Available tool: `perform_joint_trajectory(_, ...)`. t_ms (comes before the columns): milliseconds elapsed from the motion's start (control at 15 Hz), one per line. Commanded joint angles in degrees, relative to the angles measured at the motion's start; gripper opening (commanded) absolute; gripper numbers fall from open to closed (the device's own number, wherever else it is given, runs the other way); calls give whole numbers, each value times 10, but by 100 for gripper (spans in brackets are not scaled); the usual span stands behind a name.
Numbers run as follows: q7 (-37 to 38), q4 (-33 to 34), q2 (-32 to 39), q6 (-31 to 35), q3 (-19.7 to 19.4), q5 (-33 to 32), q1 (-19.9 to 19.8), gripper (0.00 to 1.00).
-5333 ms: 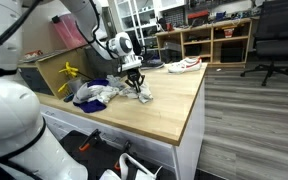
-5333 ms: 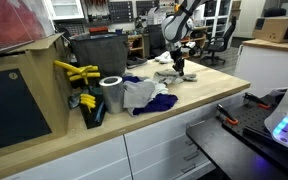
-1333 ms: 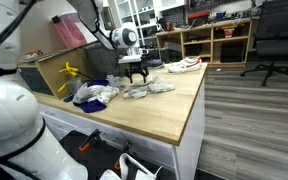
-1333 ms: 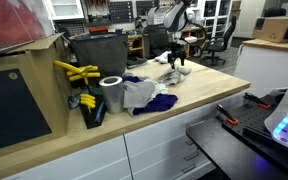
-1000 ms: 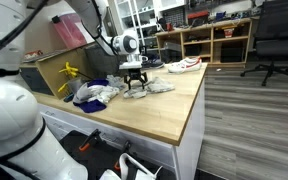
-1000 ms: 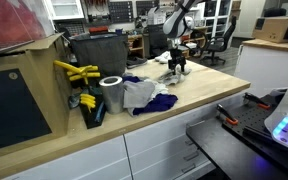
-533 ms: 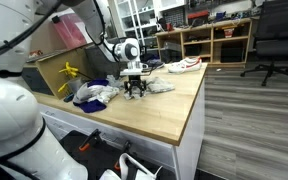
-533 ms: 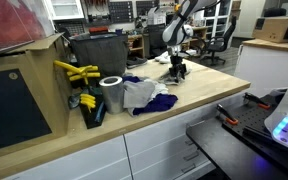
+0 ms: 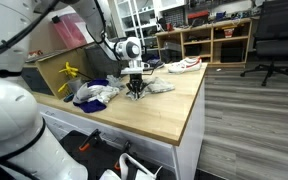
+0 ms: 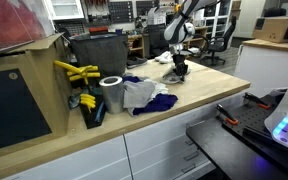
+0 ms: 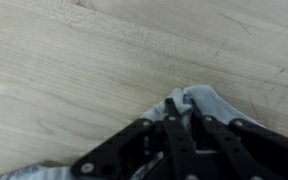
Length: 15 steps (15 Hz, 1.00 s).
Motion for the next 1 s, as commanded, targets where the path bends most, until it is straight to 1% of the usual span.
perform_joint_trajectory(0, -9, -50, -47, -54, -5, -18, 1, 0)
perform_joint_trajectory(133, -2, -74, -67, -92, -8, -25, 2, 1)
perform_joint_trajectory(467, 17, -127, -115, -181, -15, -54, 7, 1)
perform_joint_trajectory(667, 25, -153, -136, -198, -17, -79, 8, 1)
perform_joint_trajectory(733, 27, -161, -142, -193, -17, -88, 9, 31)
perform_joint_trajectory(800, 31, -167, -147, -191, -17, -95, 10, 33)
perform_joint_trajectory(933, 29, -174, -152, -189, -15, -104, 10, 45)
